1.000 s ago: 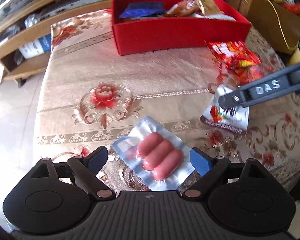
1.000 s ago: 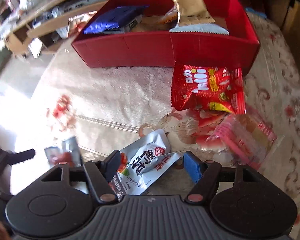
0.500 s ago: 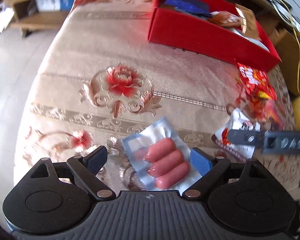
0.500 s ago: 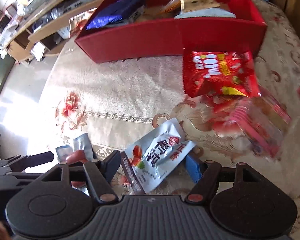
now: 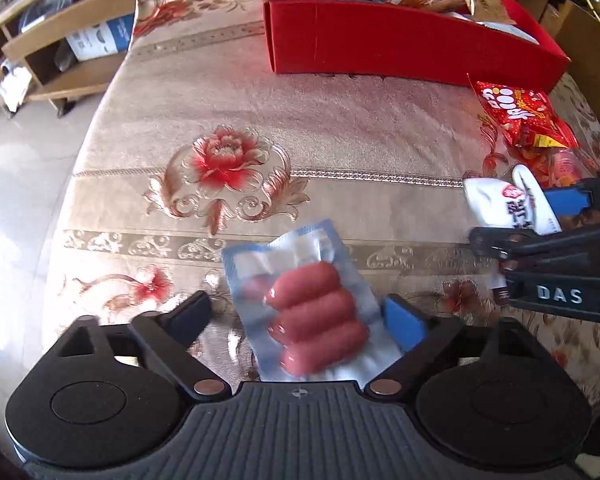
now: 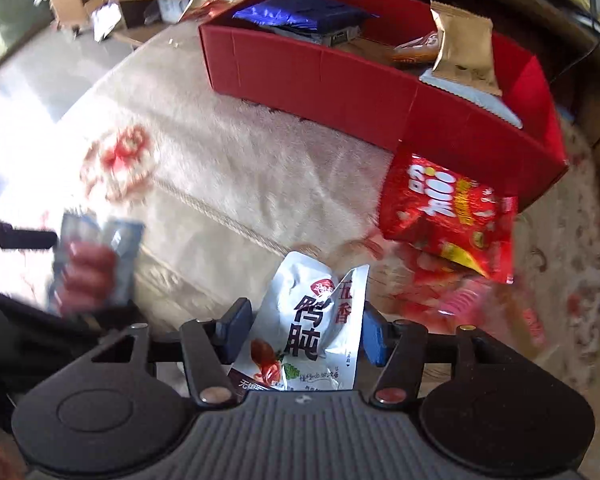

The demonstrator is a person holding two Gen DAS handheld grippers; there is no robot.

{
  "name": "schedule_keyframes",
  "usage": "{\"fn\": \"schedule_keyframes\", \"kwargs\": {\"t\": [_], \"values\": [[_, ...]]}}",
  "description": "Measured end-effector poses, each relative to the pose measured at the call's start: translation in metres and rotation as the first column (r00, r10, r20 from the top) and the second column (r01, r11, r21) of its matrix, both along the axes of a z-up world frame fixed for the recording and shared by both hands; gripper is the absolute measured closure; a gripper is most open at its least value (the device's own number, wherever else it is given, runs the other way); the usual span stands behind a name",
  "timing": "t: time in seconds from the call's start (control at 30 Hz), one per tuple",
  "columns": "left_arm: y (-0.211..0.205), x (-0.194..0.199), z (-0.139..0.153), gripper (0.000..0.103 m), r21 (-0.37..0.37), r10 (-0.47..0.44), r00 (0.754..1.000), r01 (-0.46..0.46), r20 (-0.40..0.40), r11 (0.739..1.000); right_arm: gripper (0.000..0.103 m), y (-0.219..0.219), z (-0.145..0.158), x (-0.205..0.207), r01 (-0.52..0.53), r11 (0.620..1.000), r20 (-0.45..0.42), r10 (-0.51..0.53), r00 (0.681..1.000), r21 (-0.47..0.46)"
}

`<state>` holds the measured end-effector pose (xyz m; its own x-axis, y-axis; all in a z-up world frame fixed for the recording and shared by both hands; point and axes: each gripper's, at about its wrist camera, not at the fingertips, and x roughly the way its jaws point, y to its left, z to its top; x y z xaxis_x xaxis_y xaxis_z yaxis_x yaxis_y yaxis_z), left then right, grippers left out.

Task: Organize snacks
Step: 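Grasp the pink sausage pack with the left gripper while the right holds the white packet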

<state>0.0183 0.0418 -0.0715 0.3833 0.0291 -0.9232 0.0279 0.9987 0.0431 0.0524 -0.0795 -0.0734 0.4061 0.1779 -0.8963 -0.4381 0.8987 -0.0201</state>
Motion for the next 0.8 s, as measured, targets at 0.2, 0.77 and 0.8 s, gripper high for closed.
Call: {"fn": "schedule_keyframes", "kwargs": {"t": [0.2,0.77,0.8], "values": [[0.01,-0.009,0.003,0.021,-0.014,-0.016,1.0,0.016,0.024,1.0,0.05,-0.004,-0.001,-0.031,-0.04,0.999,0.041,0.042,0.998,-0.029],[0.01,0.003,-0.009,0.0,0.02,-0.023,1.0,0.022,0.019,1.0,0.0,-0.007,-0.008,-0.024,-0.017,0.998,-0.013,0.018,1.0,0.068],[0.011,0.002,-0.009,0.0,0.02,-0.023,0.999,0.023,0.022,1.0,0.005,-0.009,-0.006,-0.024,-0.01,0.997,-0.013,0.011,1.0,0.071]]}}
